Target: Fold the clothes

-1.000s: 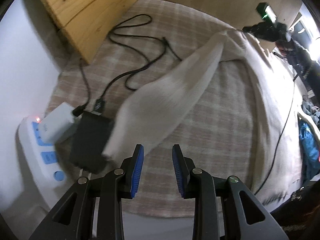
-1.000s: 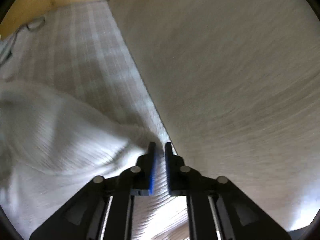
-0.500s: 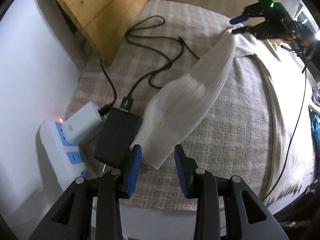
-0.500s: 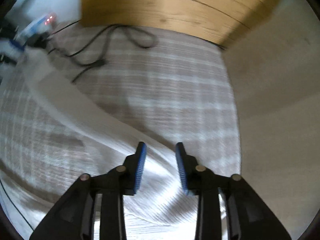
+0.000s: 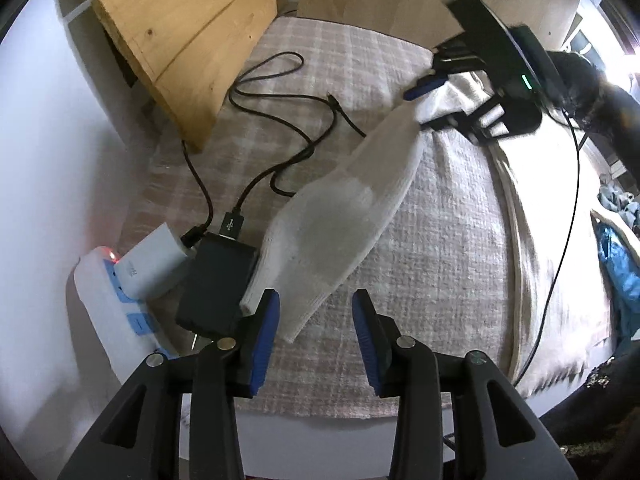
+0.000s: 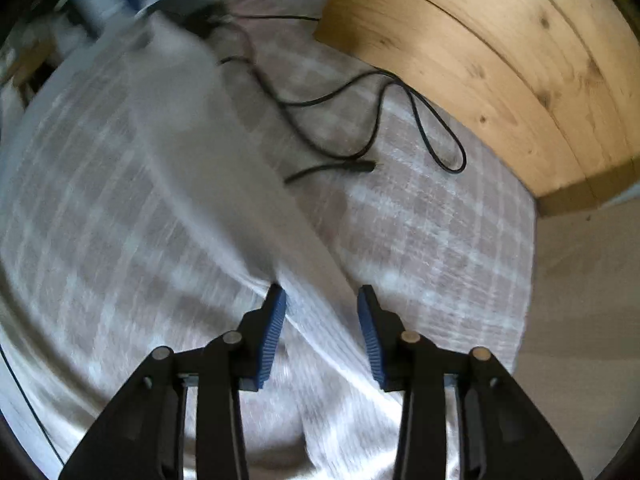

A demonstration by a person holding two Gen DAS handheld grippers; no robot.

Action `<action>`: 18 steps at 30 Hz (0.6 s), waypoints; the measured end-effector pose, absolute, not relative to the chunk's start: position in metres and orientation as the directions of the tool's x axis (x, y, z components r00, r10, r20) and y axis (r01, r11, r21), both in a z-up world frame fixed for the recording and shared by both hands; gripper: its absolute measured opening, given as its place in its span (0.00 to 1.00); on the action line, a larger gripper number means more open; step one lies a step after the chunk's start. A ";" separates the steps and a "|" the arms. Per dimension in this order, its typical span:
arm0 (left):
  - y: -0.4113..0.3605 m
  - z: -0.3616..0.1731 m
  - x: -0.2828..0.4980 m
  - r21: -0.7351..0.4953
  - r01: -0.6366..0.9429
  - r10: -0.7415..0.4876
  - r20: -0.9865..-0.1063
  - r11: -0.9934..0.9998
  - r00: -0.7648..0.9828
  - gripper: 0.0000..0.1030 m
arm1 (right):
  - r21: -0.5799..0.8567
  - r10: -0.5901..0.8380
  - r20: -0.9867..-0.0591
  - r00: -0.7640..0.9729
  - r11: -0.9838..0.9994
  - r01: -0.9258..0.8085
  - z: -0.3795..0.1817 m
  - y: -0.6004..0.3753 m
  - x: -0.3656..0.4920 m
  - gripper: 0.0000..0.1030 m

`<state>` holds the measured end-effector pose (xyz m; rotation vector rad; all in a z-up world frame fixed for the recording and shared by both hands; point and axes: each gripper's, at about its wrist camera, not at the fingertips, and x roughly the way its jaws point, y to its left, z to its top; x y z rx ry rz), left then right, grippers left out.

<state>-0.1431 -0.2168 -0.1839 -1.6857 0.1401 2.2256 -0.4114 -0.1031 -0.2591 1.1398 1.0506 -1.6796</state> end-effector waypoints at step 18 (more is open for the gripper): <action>-0.190 -0.227 -0.205 -0.011 -0.497 0.090 -0.987 -0.868 -0.136 0.33 | 0.003 -0.224 -0.967 -0.121 -0.484 0.875 -0.219 -0.053 -0.454 0.34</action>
